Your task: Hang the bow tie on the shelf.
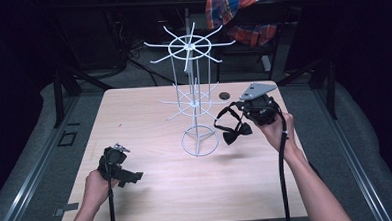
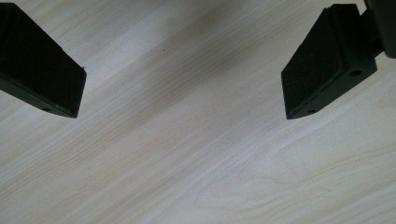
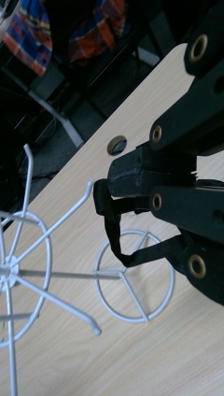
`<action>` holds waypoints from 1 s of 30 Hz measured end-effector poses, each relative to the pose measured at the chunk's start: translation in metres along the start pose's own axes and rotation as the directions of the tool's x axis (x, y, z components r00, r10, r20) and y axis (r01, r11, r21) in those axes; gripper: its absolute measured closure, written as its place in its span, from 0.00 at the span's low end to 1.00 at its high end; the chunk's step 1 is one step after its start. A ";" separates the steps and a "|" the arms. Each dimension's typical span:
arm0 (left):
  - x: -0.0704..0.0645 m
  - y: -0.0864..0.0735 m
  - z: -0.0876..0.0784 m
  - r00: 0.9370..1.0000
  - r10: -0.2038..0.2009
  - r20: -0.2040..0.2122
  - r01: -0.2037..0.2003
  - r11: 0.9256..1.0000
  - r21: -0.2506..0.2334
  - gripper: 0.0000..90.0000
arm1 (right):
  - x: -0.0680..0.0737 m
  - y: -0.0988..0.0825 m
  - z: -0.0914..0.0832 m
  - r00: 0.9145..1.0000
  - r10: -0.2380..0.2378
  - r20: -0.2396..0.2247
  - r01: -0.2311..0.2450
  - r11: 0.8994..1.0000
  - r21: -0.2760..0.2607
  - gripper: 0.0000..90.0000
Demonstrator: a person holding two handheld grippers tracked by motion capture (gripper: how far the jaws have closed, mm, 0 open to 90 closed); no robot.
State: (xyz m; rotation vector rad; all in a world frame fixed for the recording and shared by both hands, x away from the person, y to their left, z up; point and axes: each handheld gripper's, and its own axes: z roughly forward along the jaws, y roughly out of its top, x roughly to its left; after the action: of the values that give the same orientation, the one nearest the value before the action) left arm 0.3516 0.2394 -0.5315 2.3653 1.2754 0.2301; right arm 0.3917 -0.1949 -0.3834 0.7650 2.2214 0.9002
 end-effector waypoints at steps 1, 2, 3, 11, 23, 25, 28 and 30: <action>0.000 0.000 0.000 1.000 0.002 0.001 -0.002 1.000 0.000 0.00 | 0.001 0.002 0.000 1.000 -0.008 0.007 0.008 1.000 0.002 1.00; -0.001 0.000 0.000 1.000 0.004 0.001 -0.004 1.000 0.000 0.00 | 0.001 0.003 0.002 1.000 -0.010 0.001 0.010 1.000 -0.009 1.00; -0.001 0.000 0.000 1.000 0.005 0.001 -0.005 1.000 0.001 0.00 | 0.001 0.005 0.002 1.000 -0.014 0.000 0.014 1.000 -0.006 1.00; -0.001 0.000 -0.001 1.000 0.005 0.003 -0.005 1.000 -0.001 0.00 | -0.002 0.015 0.007 1.000 -0.020 0.007 0.020 1.000 -0.013 1.00; -0.001 0.000 0.001 1.000 0.005 0.008 -0.005 1.000 0.003 0.00 | -0.010 0.025 0.027 1.000 -0.019 -0.010 0.019 1.000 -0.006 1.00; -0.001 0.000 0.000 1.000 0.007 0.009 -0.007 1.000 0.004 0.00 | -0.010 0.025 0.029 1.000 -0.012 -0.016 0.012 1.000 -0.005 1.00; -0.002 0.000 0.000 1.000 0.009 0.009 -0.009 1.000 0.004 0.00 | -0.009 0.025 0.032 1.000 -0.012 -0.015 0.012 1.000 0.001 1.00; -0.002 0.000 0.001 1.000 0.009 0.010 -0.009 1.000 0.002 0.00 | -0.010 0.025 0.033 1.000 -0.014 -0.015 0.015 1.000 0.009 1.00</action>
State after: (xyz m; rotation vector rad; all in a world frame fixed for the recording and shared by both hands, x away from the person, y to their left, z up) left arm 0.3509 0.2373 -0.5317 2.3709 1.2615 0.2202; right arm 0.4292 -0.1739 -0.3806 0.7476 2.2420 0.8923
